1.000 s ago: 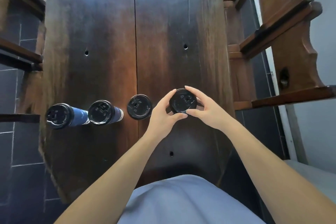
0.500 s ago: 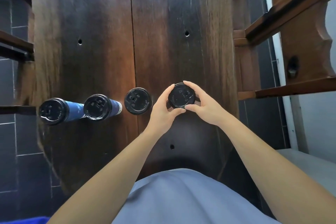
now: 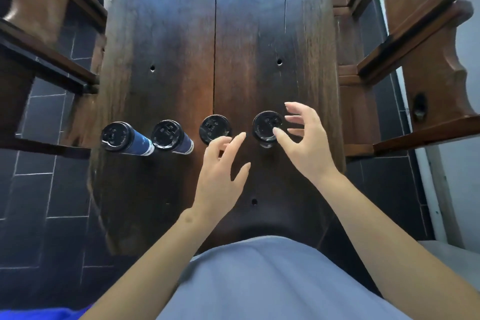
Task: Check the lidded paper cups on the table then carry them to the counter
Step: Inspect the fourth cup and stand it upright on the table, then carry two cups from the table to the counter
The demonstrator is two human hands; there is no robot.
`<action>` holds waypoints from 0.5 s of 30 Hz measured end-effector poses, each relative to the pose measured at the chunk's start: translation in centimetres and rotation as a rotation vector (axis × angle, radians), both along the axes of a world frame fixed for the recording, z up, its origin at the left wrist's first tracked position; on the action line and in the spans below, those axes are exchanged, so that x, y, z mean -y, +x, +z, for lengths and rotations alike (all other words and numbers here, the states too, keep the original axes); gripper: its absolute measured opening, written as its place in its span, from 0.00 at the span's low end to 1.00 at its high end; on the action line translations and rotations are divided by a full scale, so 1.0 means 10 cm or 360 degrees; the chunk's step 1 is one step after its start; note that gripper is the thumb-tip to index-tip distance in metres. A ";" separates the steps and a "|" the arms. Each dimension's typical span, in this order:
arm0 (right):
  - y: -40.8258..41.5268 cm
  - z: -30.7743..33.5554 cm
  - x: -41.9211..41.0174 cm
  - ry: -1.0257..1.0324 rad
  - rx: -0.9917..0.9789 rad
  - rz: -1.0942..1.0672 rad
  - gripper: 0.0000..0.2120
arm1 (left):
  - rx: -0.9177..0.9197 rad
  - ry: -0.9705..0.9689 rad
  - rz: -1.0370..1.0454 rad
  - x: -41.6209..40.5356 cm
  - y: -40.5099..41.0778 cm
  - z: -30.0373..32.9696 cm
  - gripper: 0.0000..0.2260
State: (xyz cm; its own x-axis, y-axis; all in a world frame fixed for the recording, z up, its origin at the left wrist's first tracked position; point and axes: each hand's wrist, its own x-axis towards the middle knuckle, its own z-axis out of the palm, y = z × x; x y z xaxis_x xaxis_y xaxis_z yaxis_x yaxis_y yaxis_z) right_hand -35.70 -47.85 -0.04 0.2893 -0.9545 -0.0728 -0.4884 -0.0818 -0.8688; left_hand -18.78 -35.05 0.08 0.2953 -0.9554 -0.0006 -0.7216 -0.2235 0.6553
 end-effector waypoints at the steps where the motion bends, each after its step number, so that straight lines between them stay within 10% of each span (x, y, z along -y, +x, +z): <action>1: 0.05 0.04 -0.15 -0.0001 0.0019 0.0049 0.25 | 0.0046 -0.0026 0.0046 -0.19 0.07 0.02 0.28; 15: 1.43 -0.26 -1.52 0.0287 -0.0183 0.0470 0.28 | -0.0169 0.0317 0.0576 -1.69 1.92 -0.26 0.32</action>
State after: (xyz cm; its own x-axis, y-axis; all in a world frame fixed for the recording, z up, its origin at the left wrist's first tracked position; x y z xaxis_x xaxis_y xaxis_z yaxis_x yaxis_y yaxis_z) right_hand -21.45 -32.61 -2.67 0.5305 -0.7999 -0.2806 -0.5620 -0.0841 -0.8228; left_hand 0.39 -18.16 -2.54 0.5998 -0.7685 -0.2230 -0.5043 -0.5794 0.6403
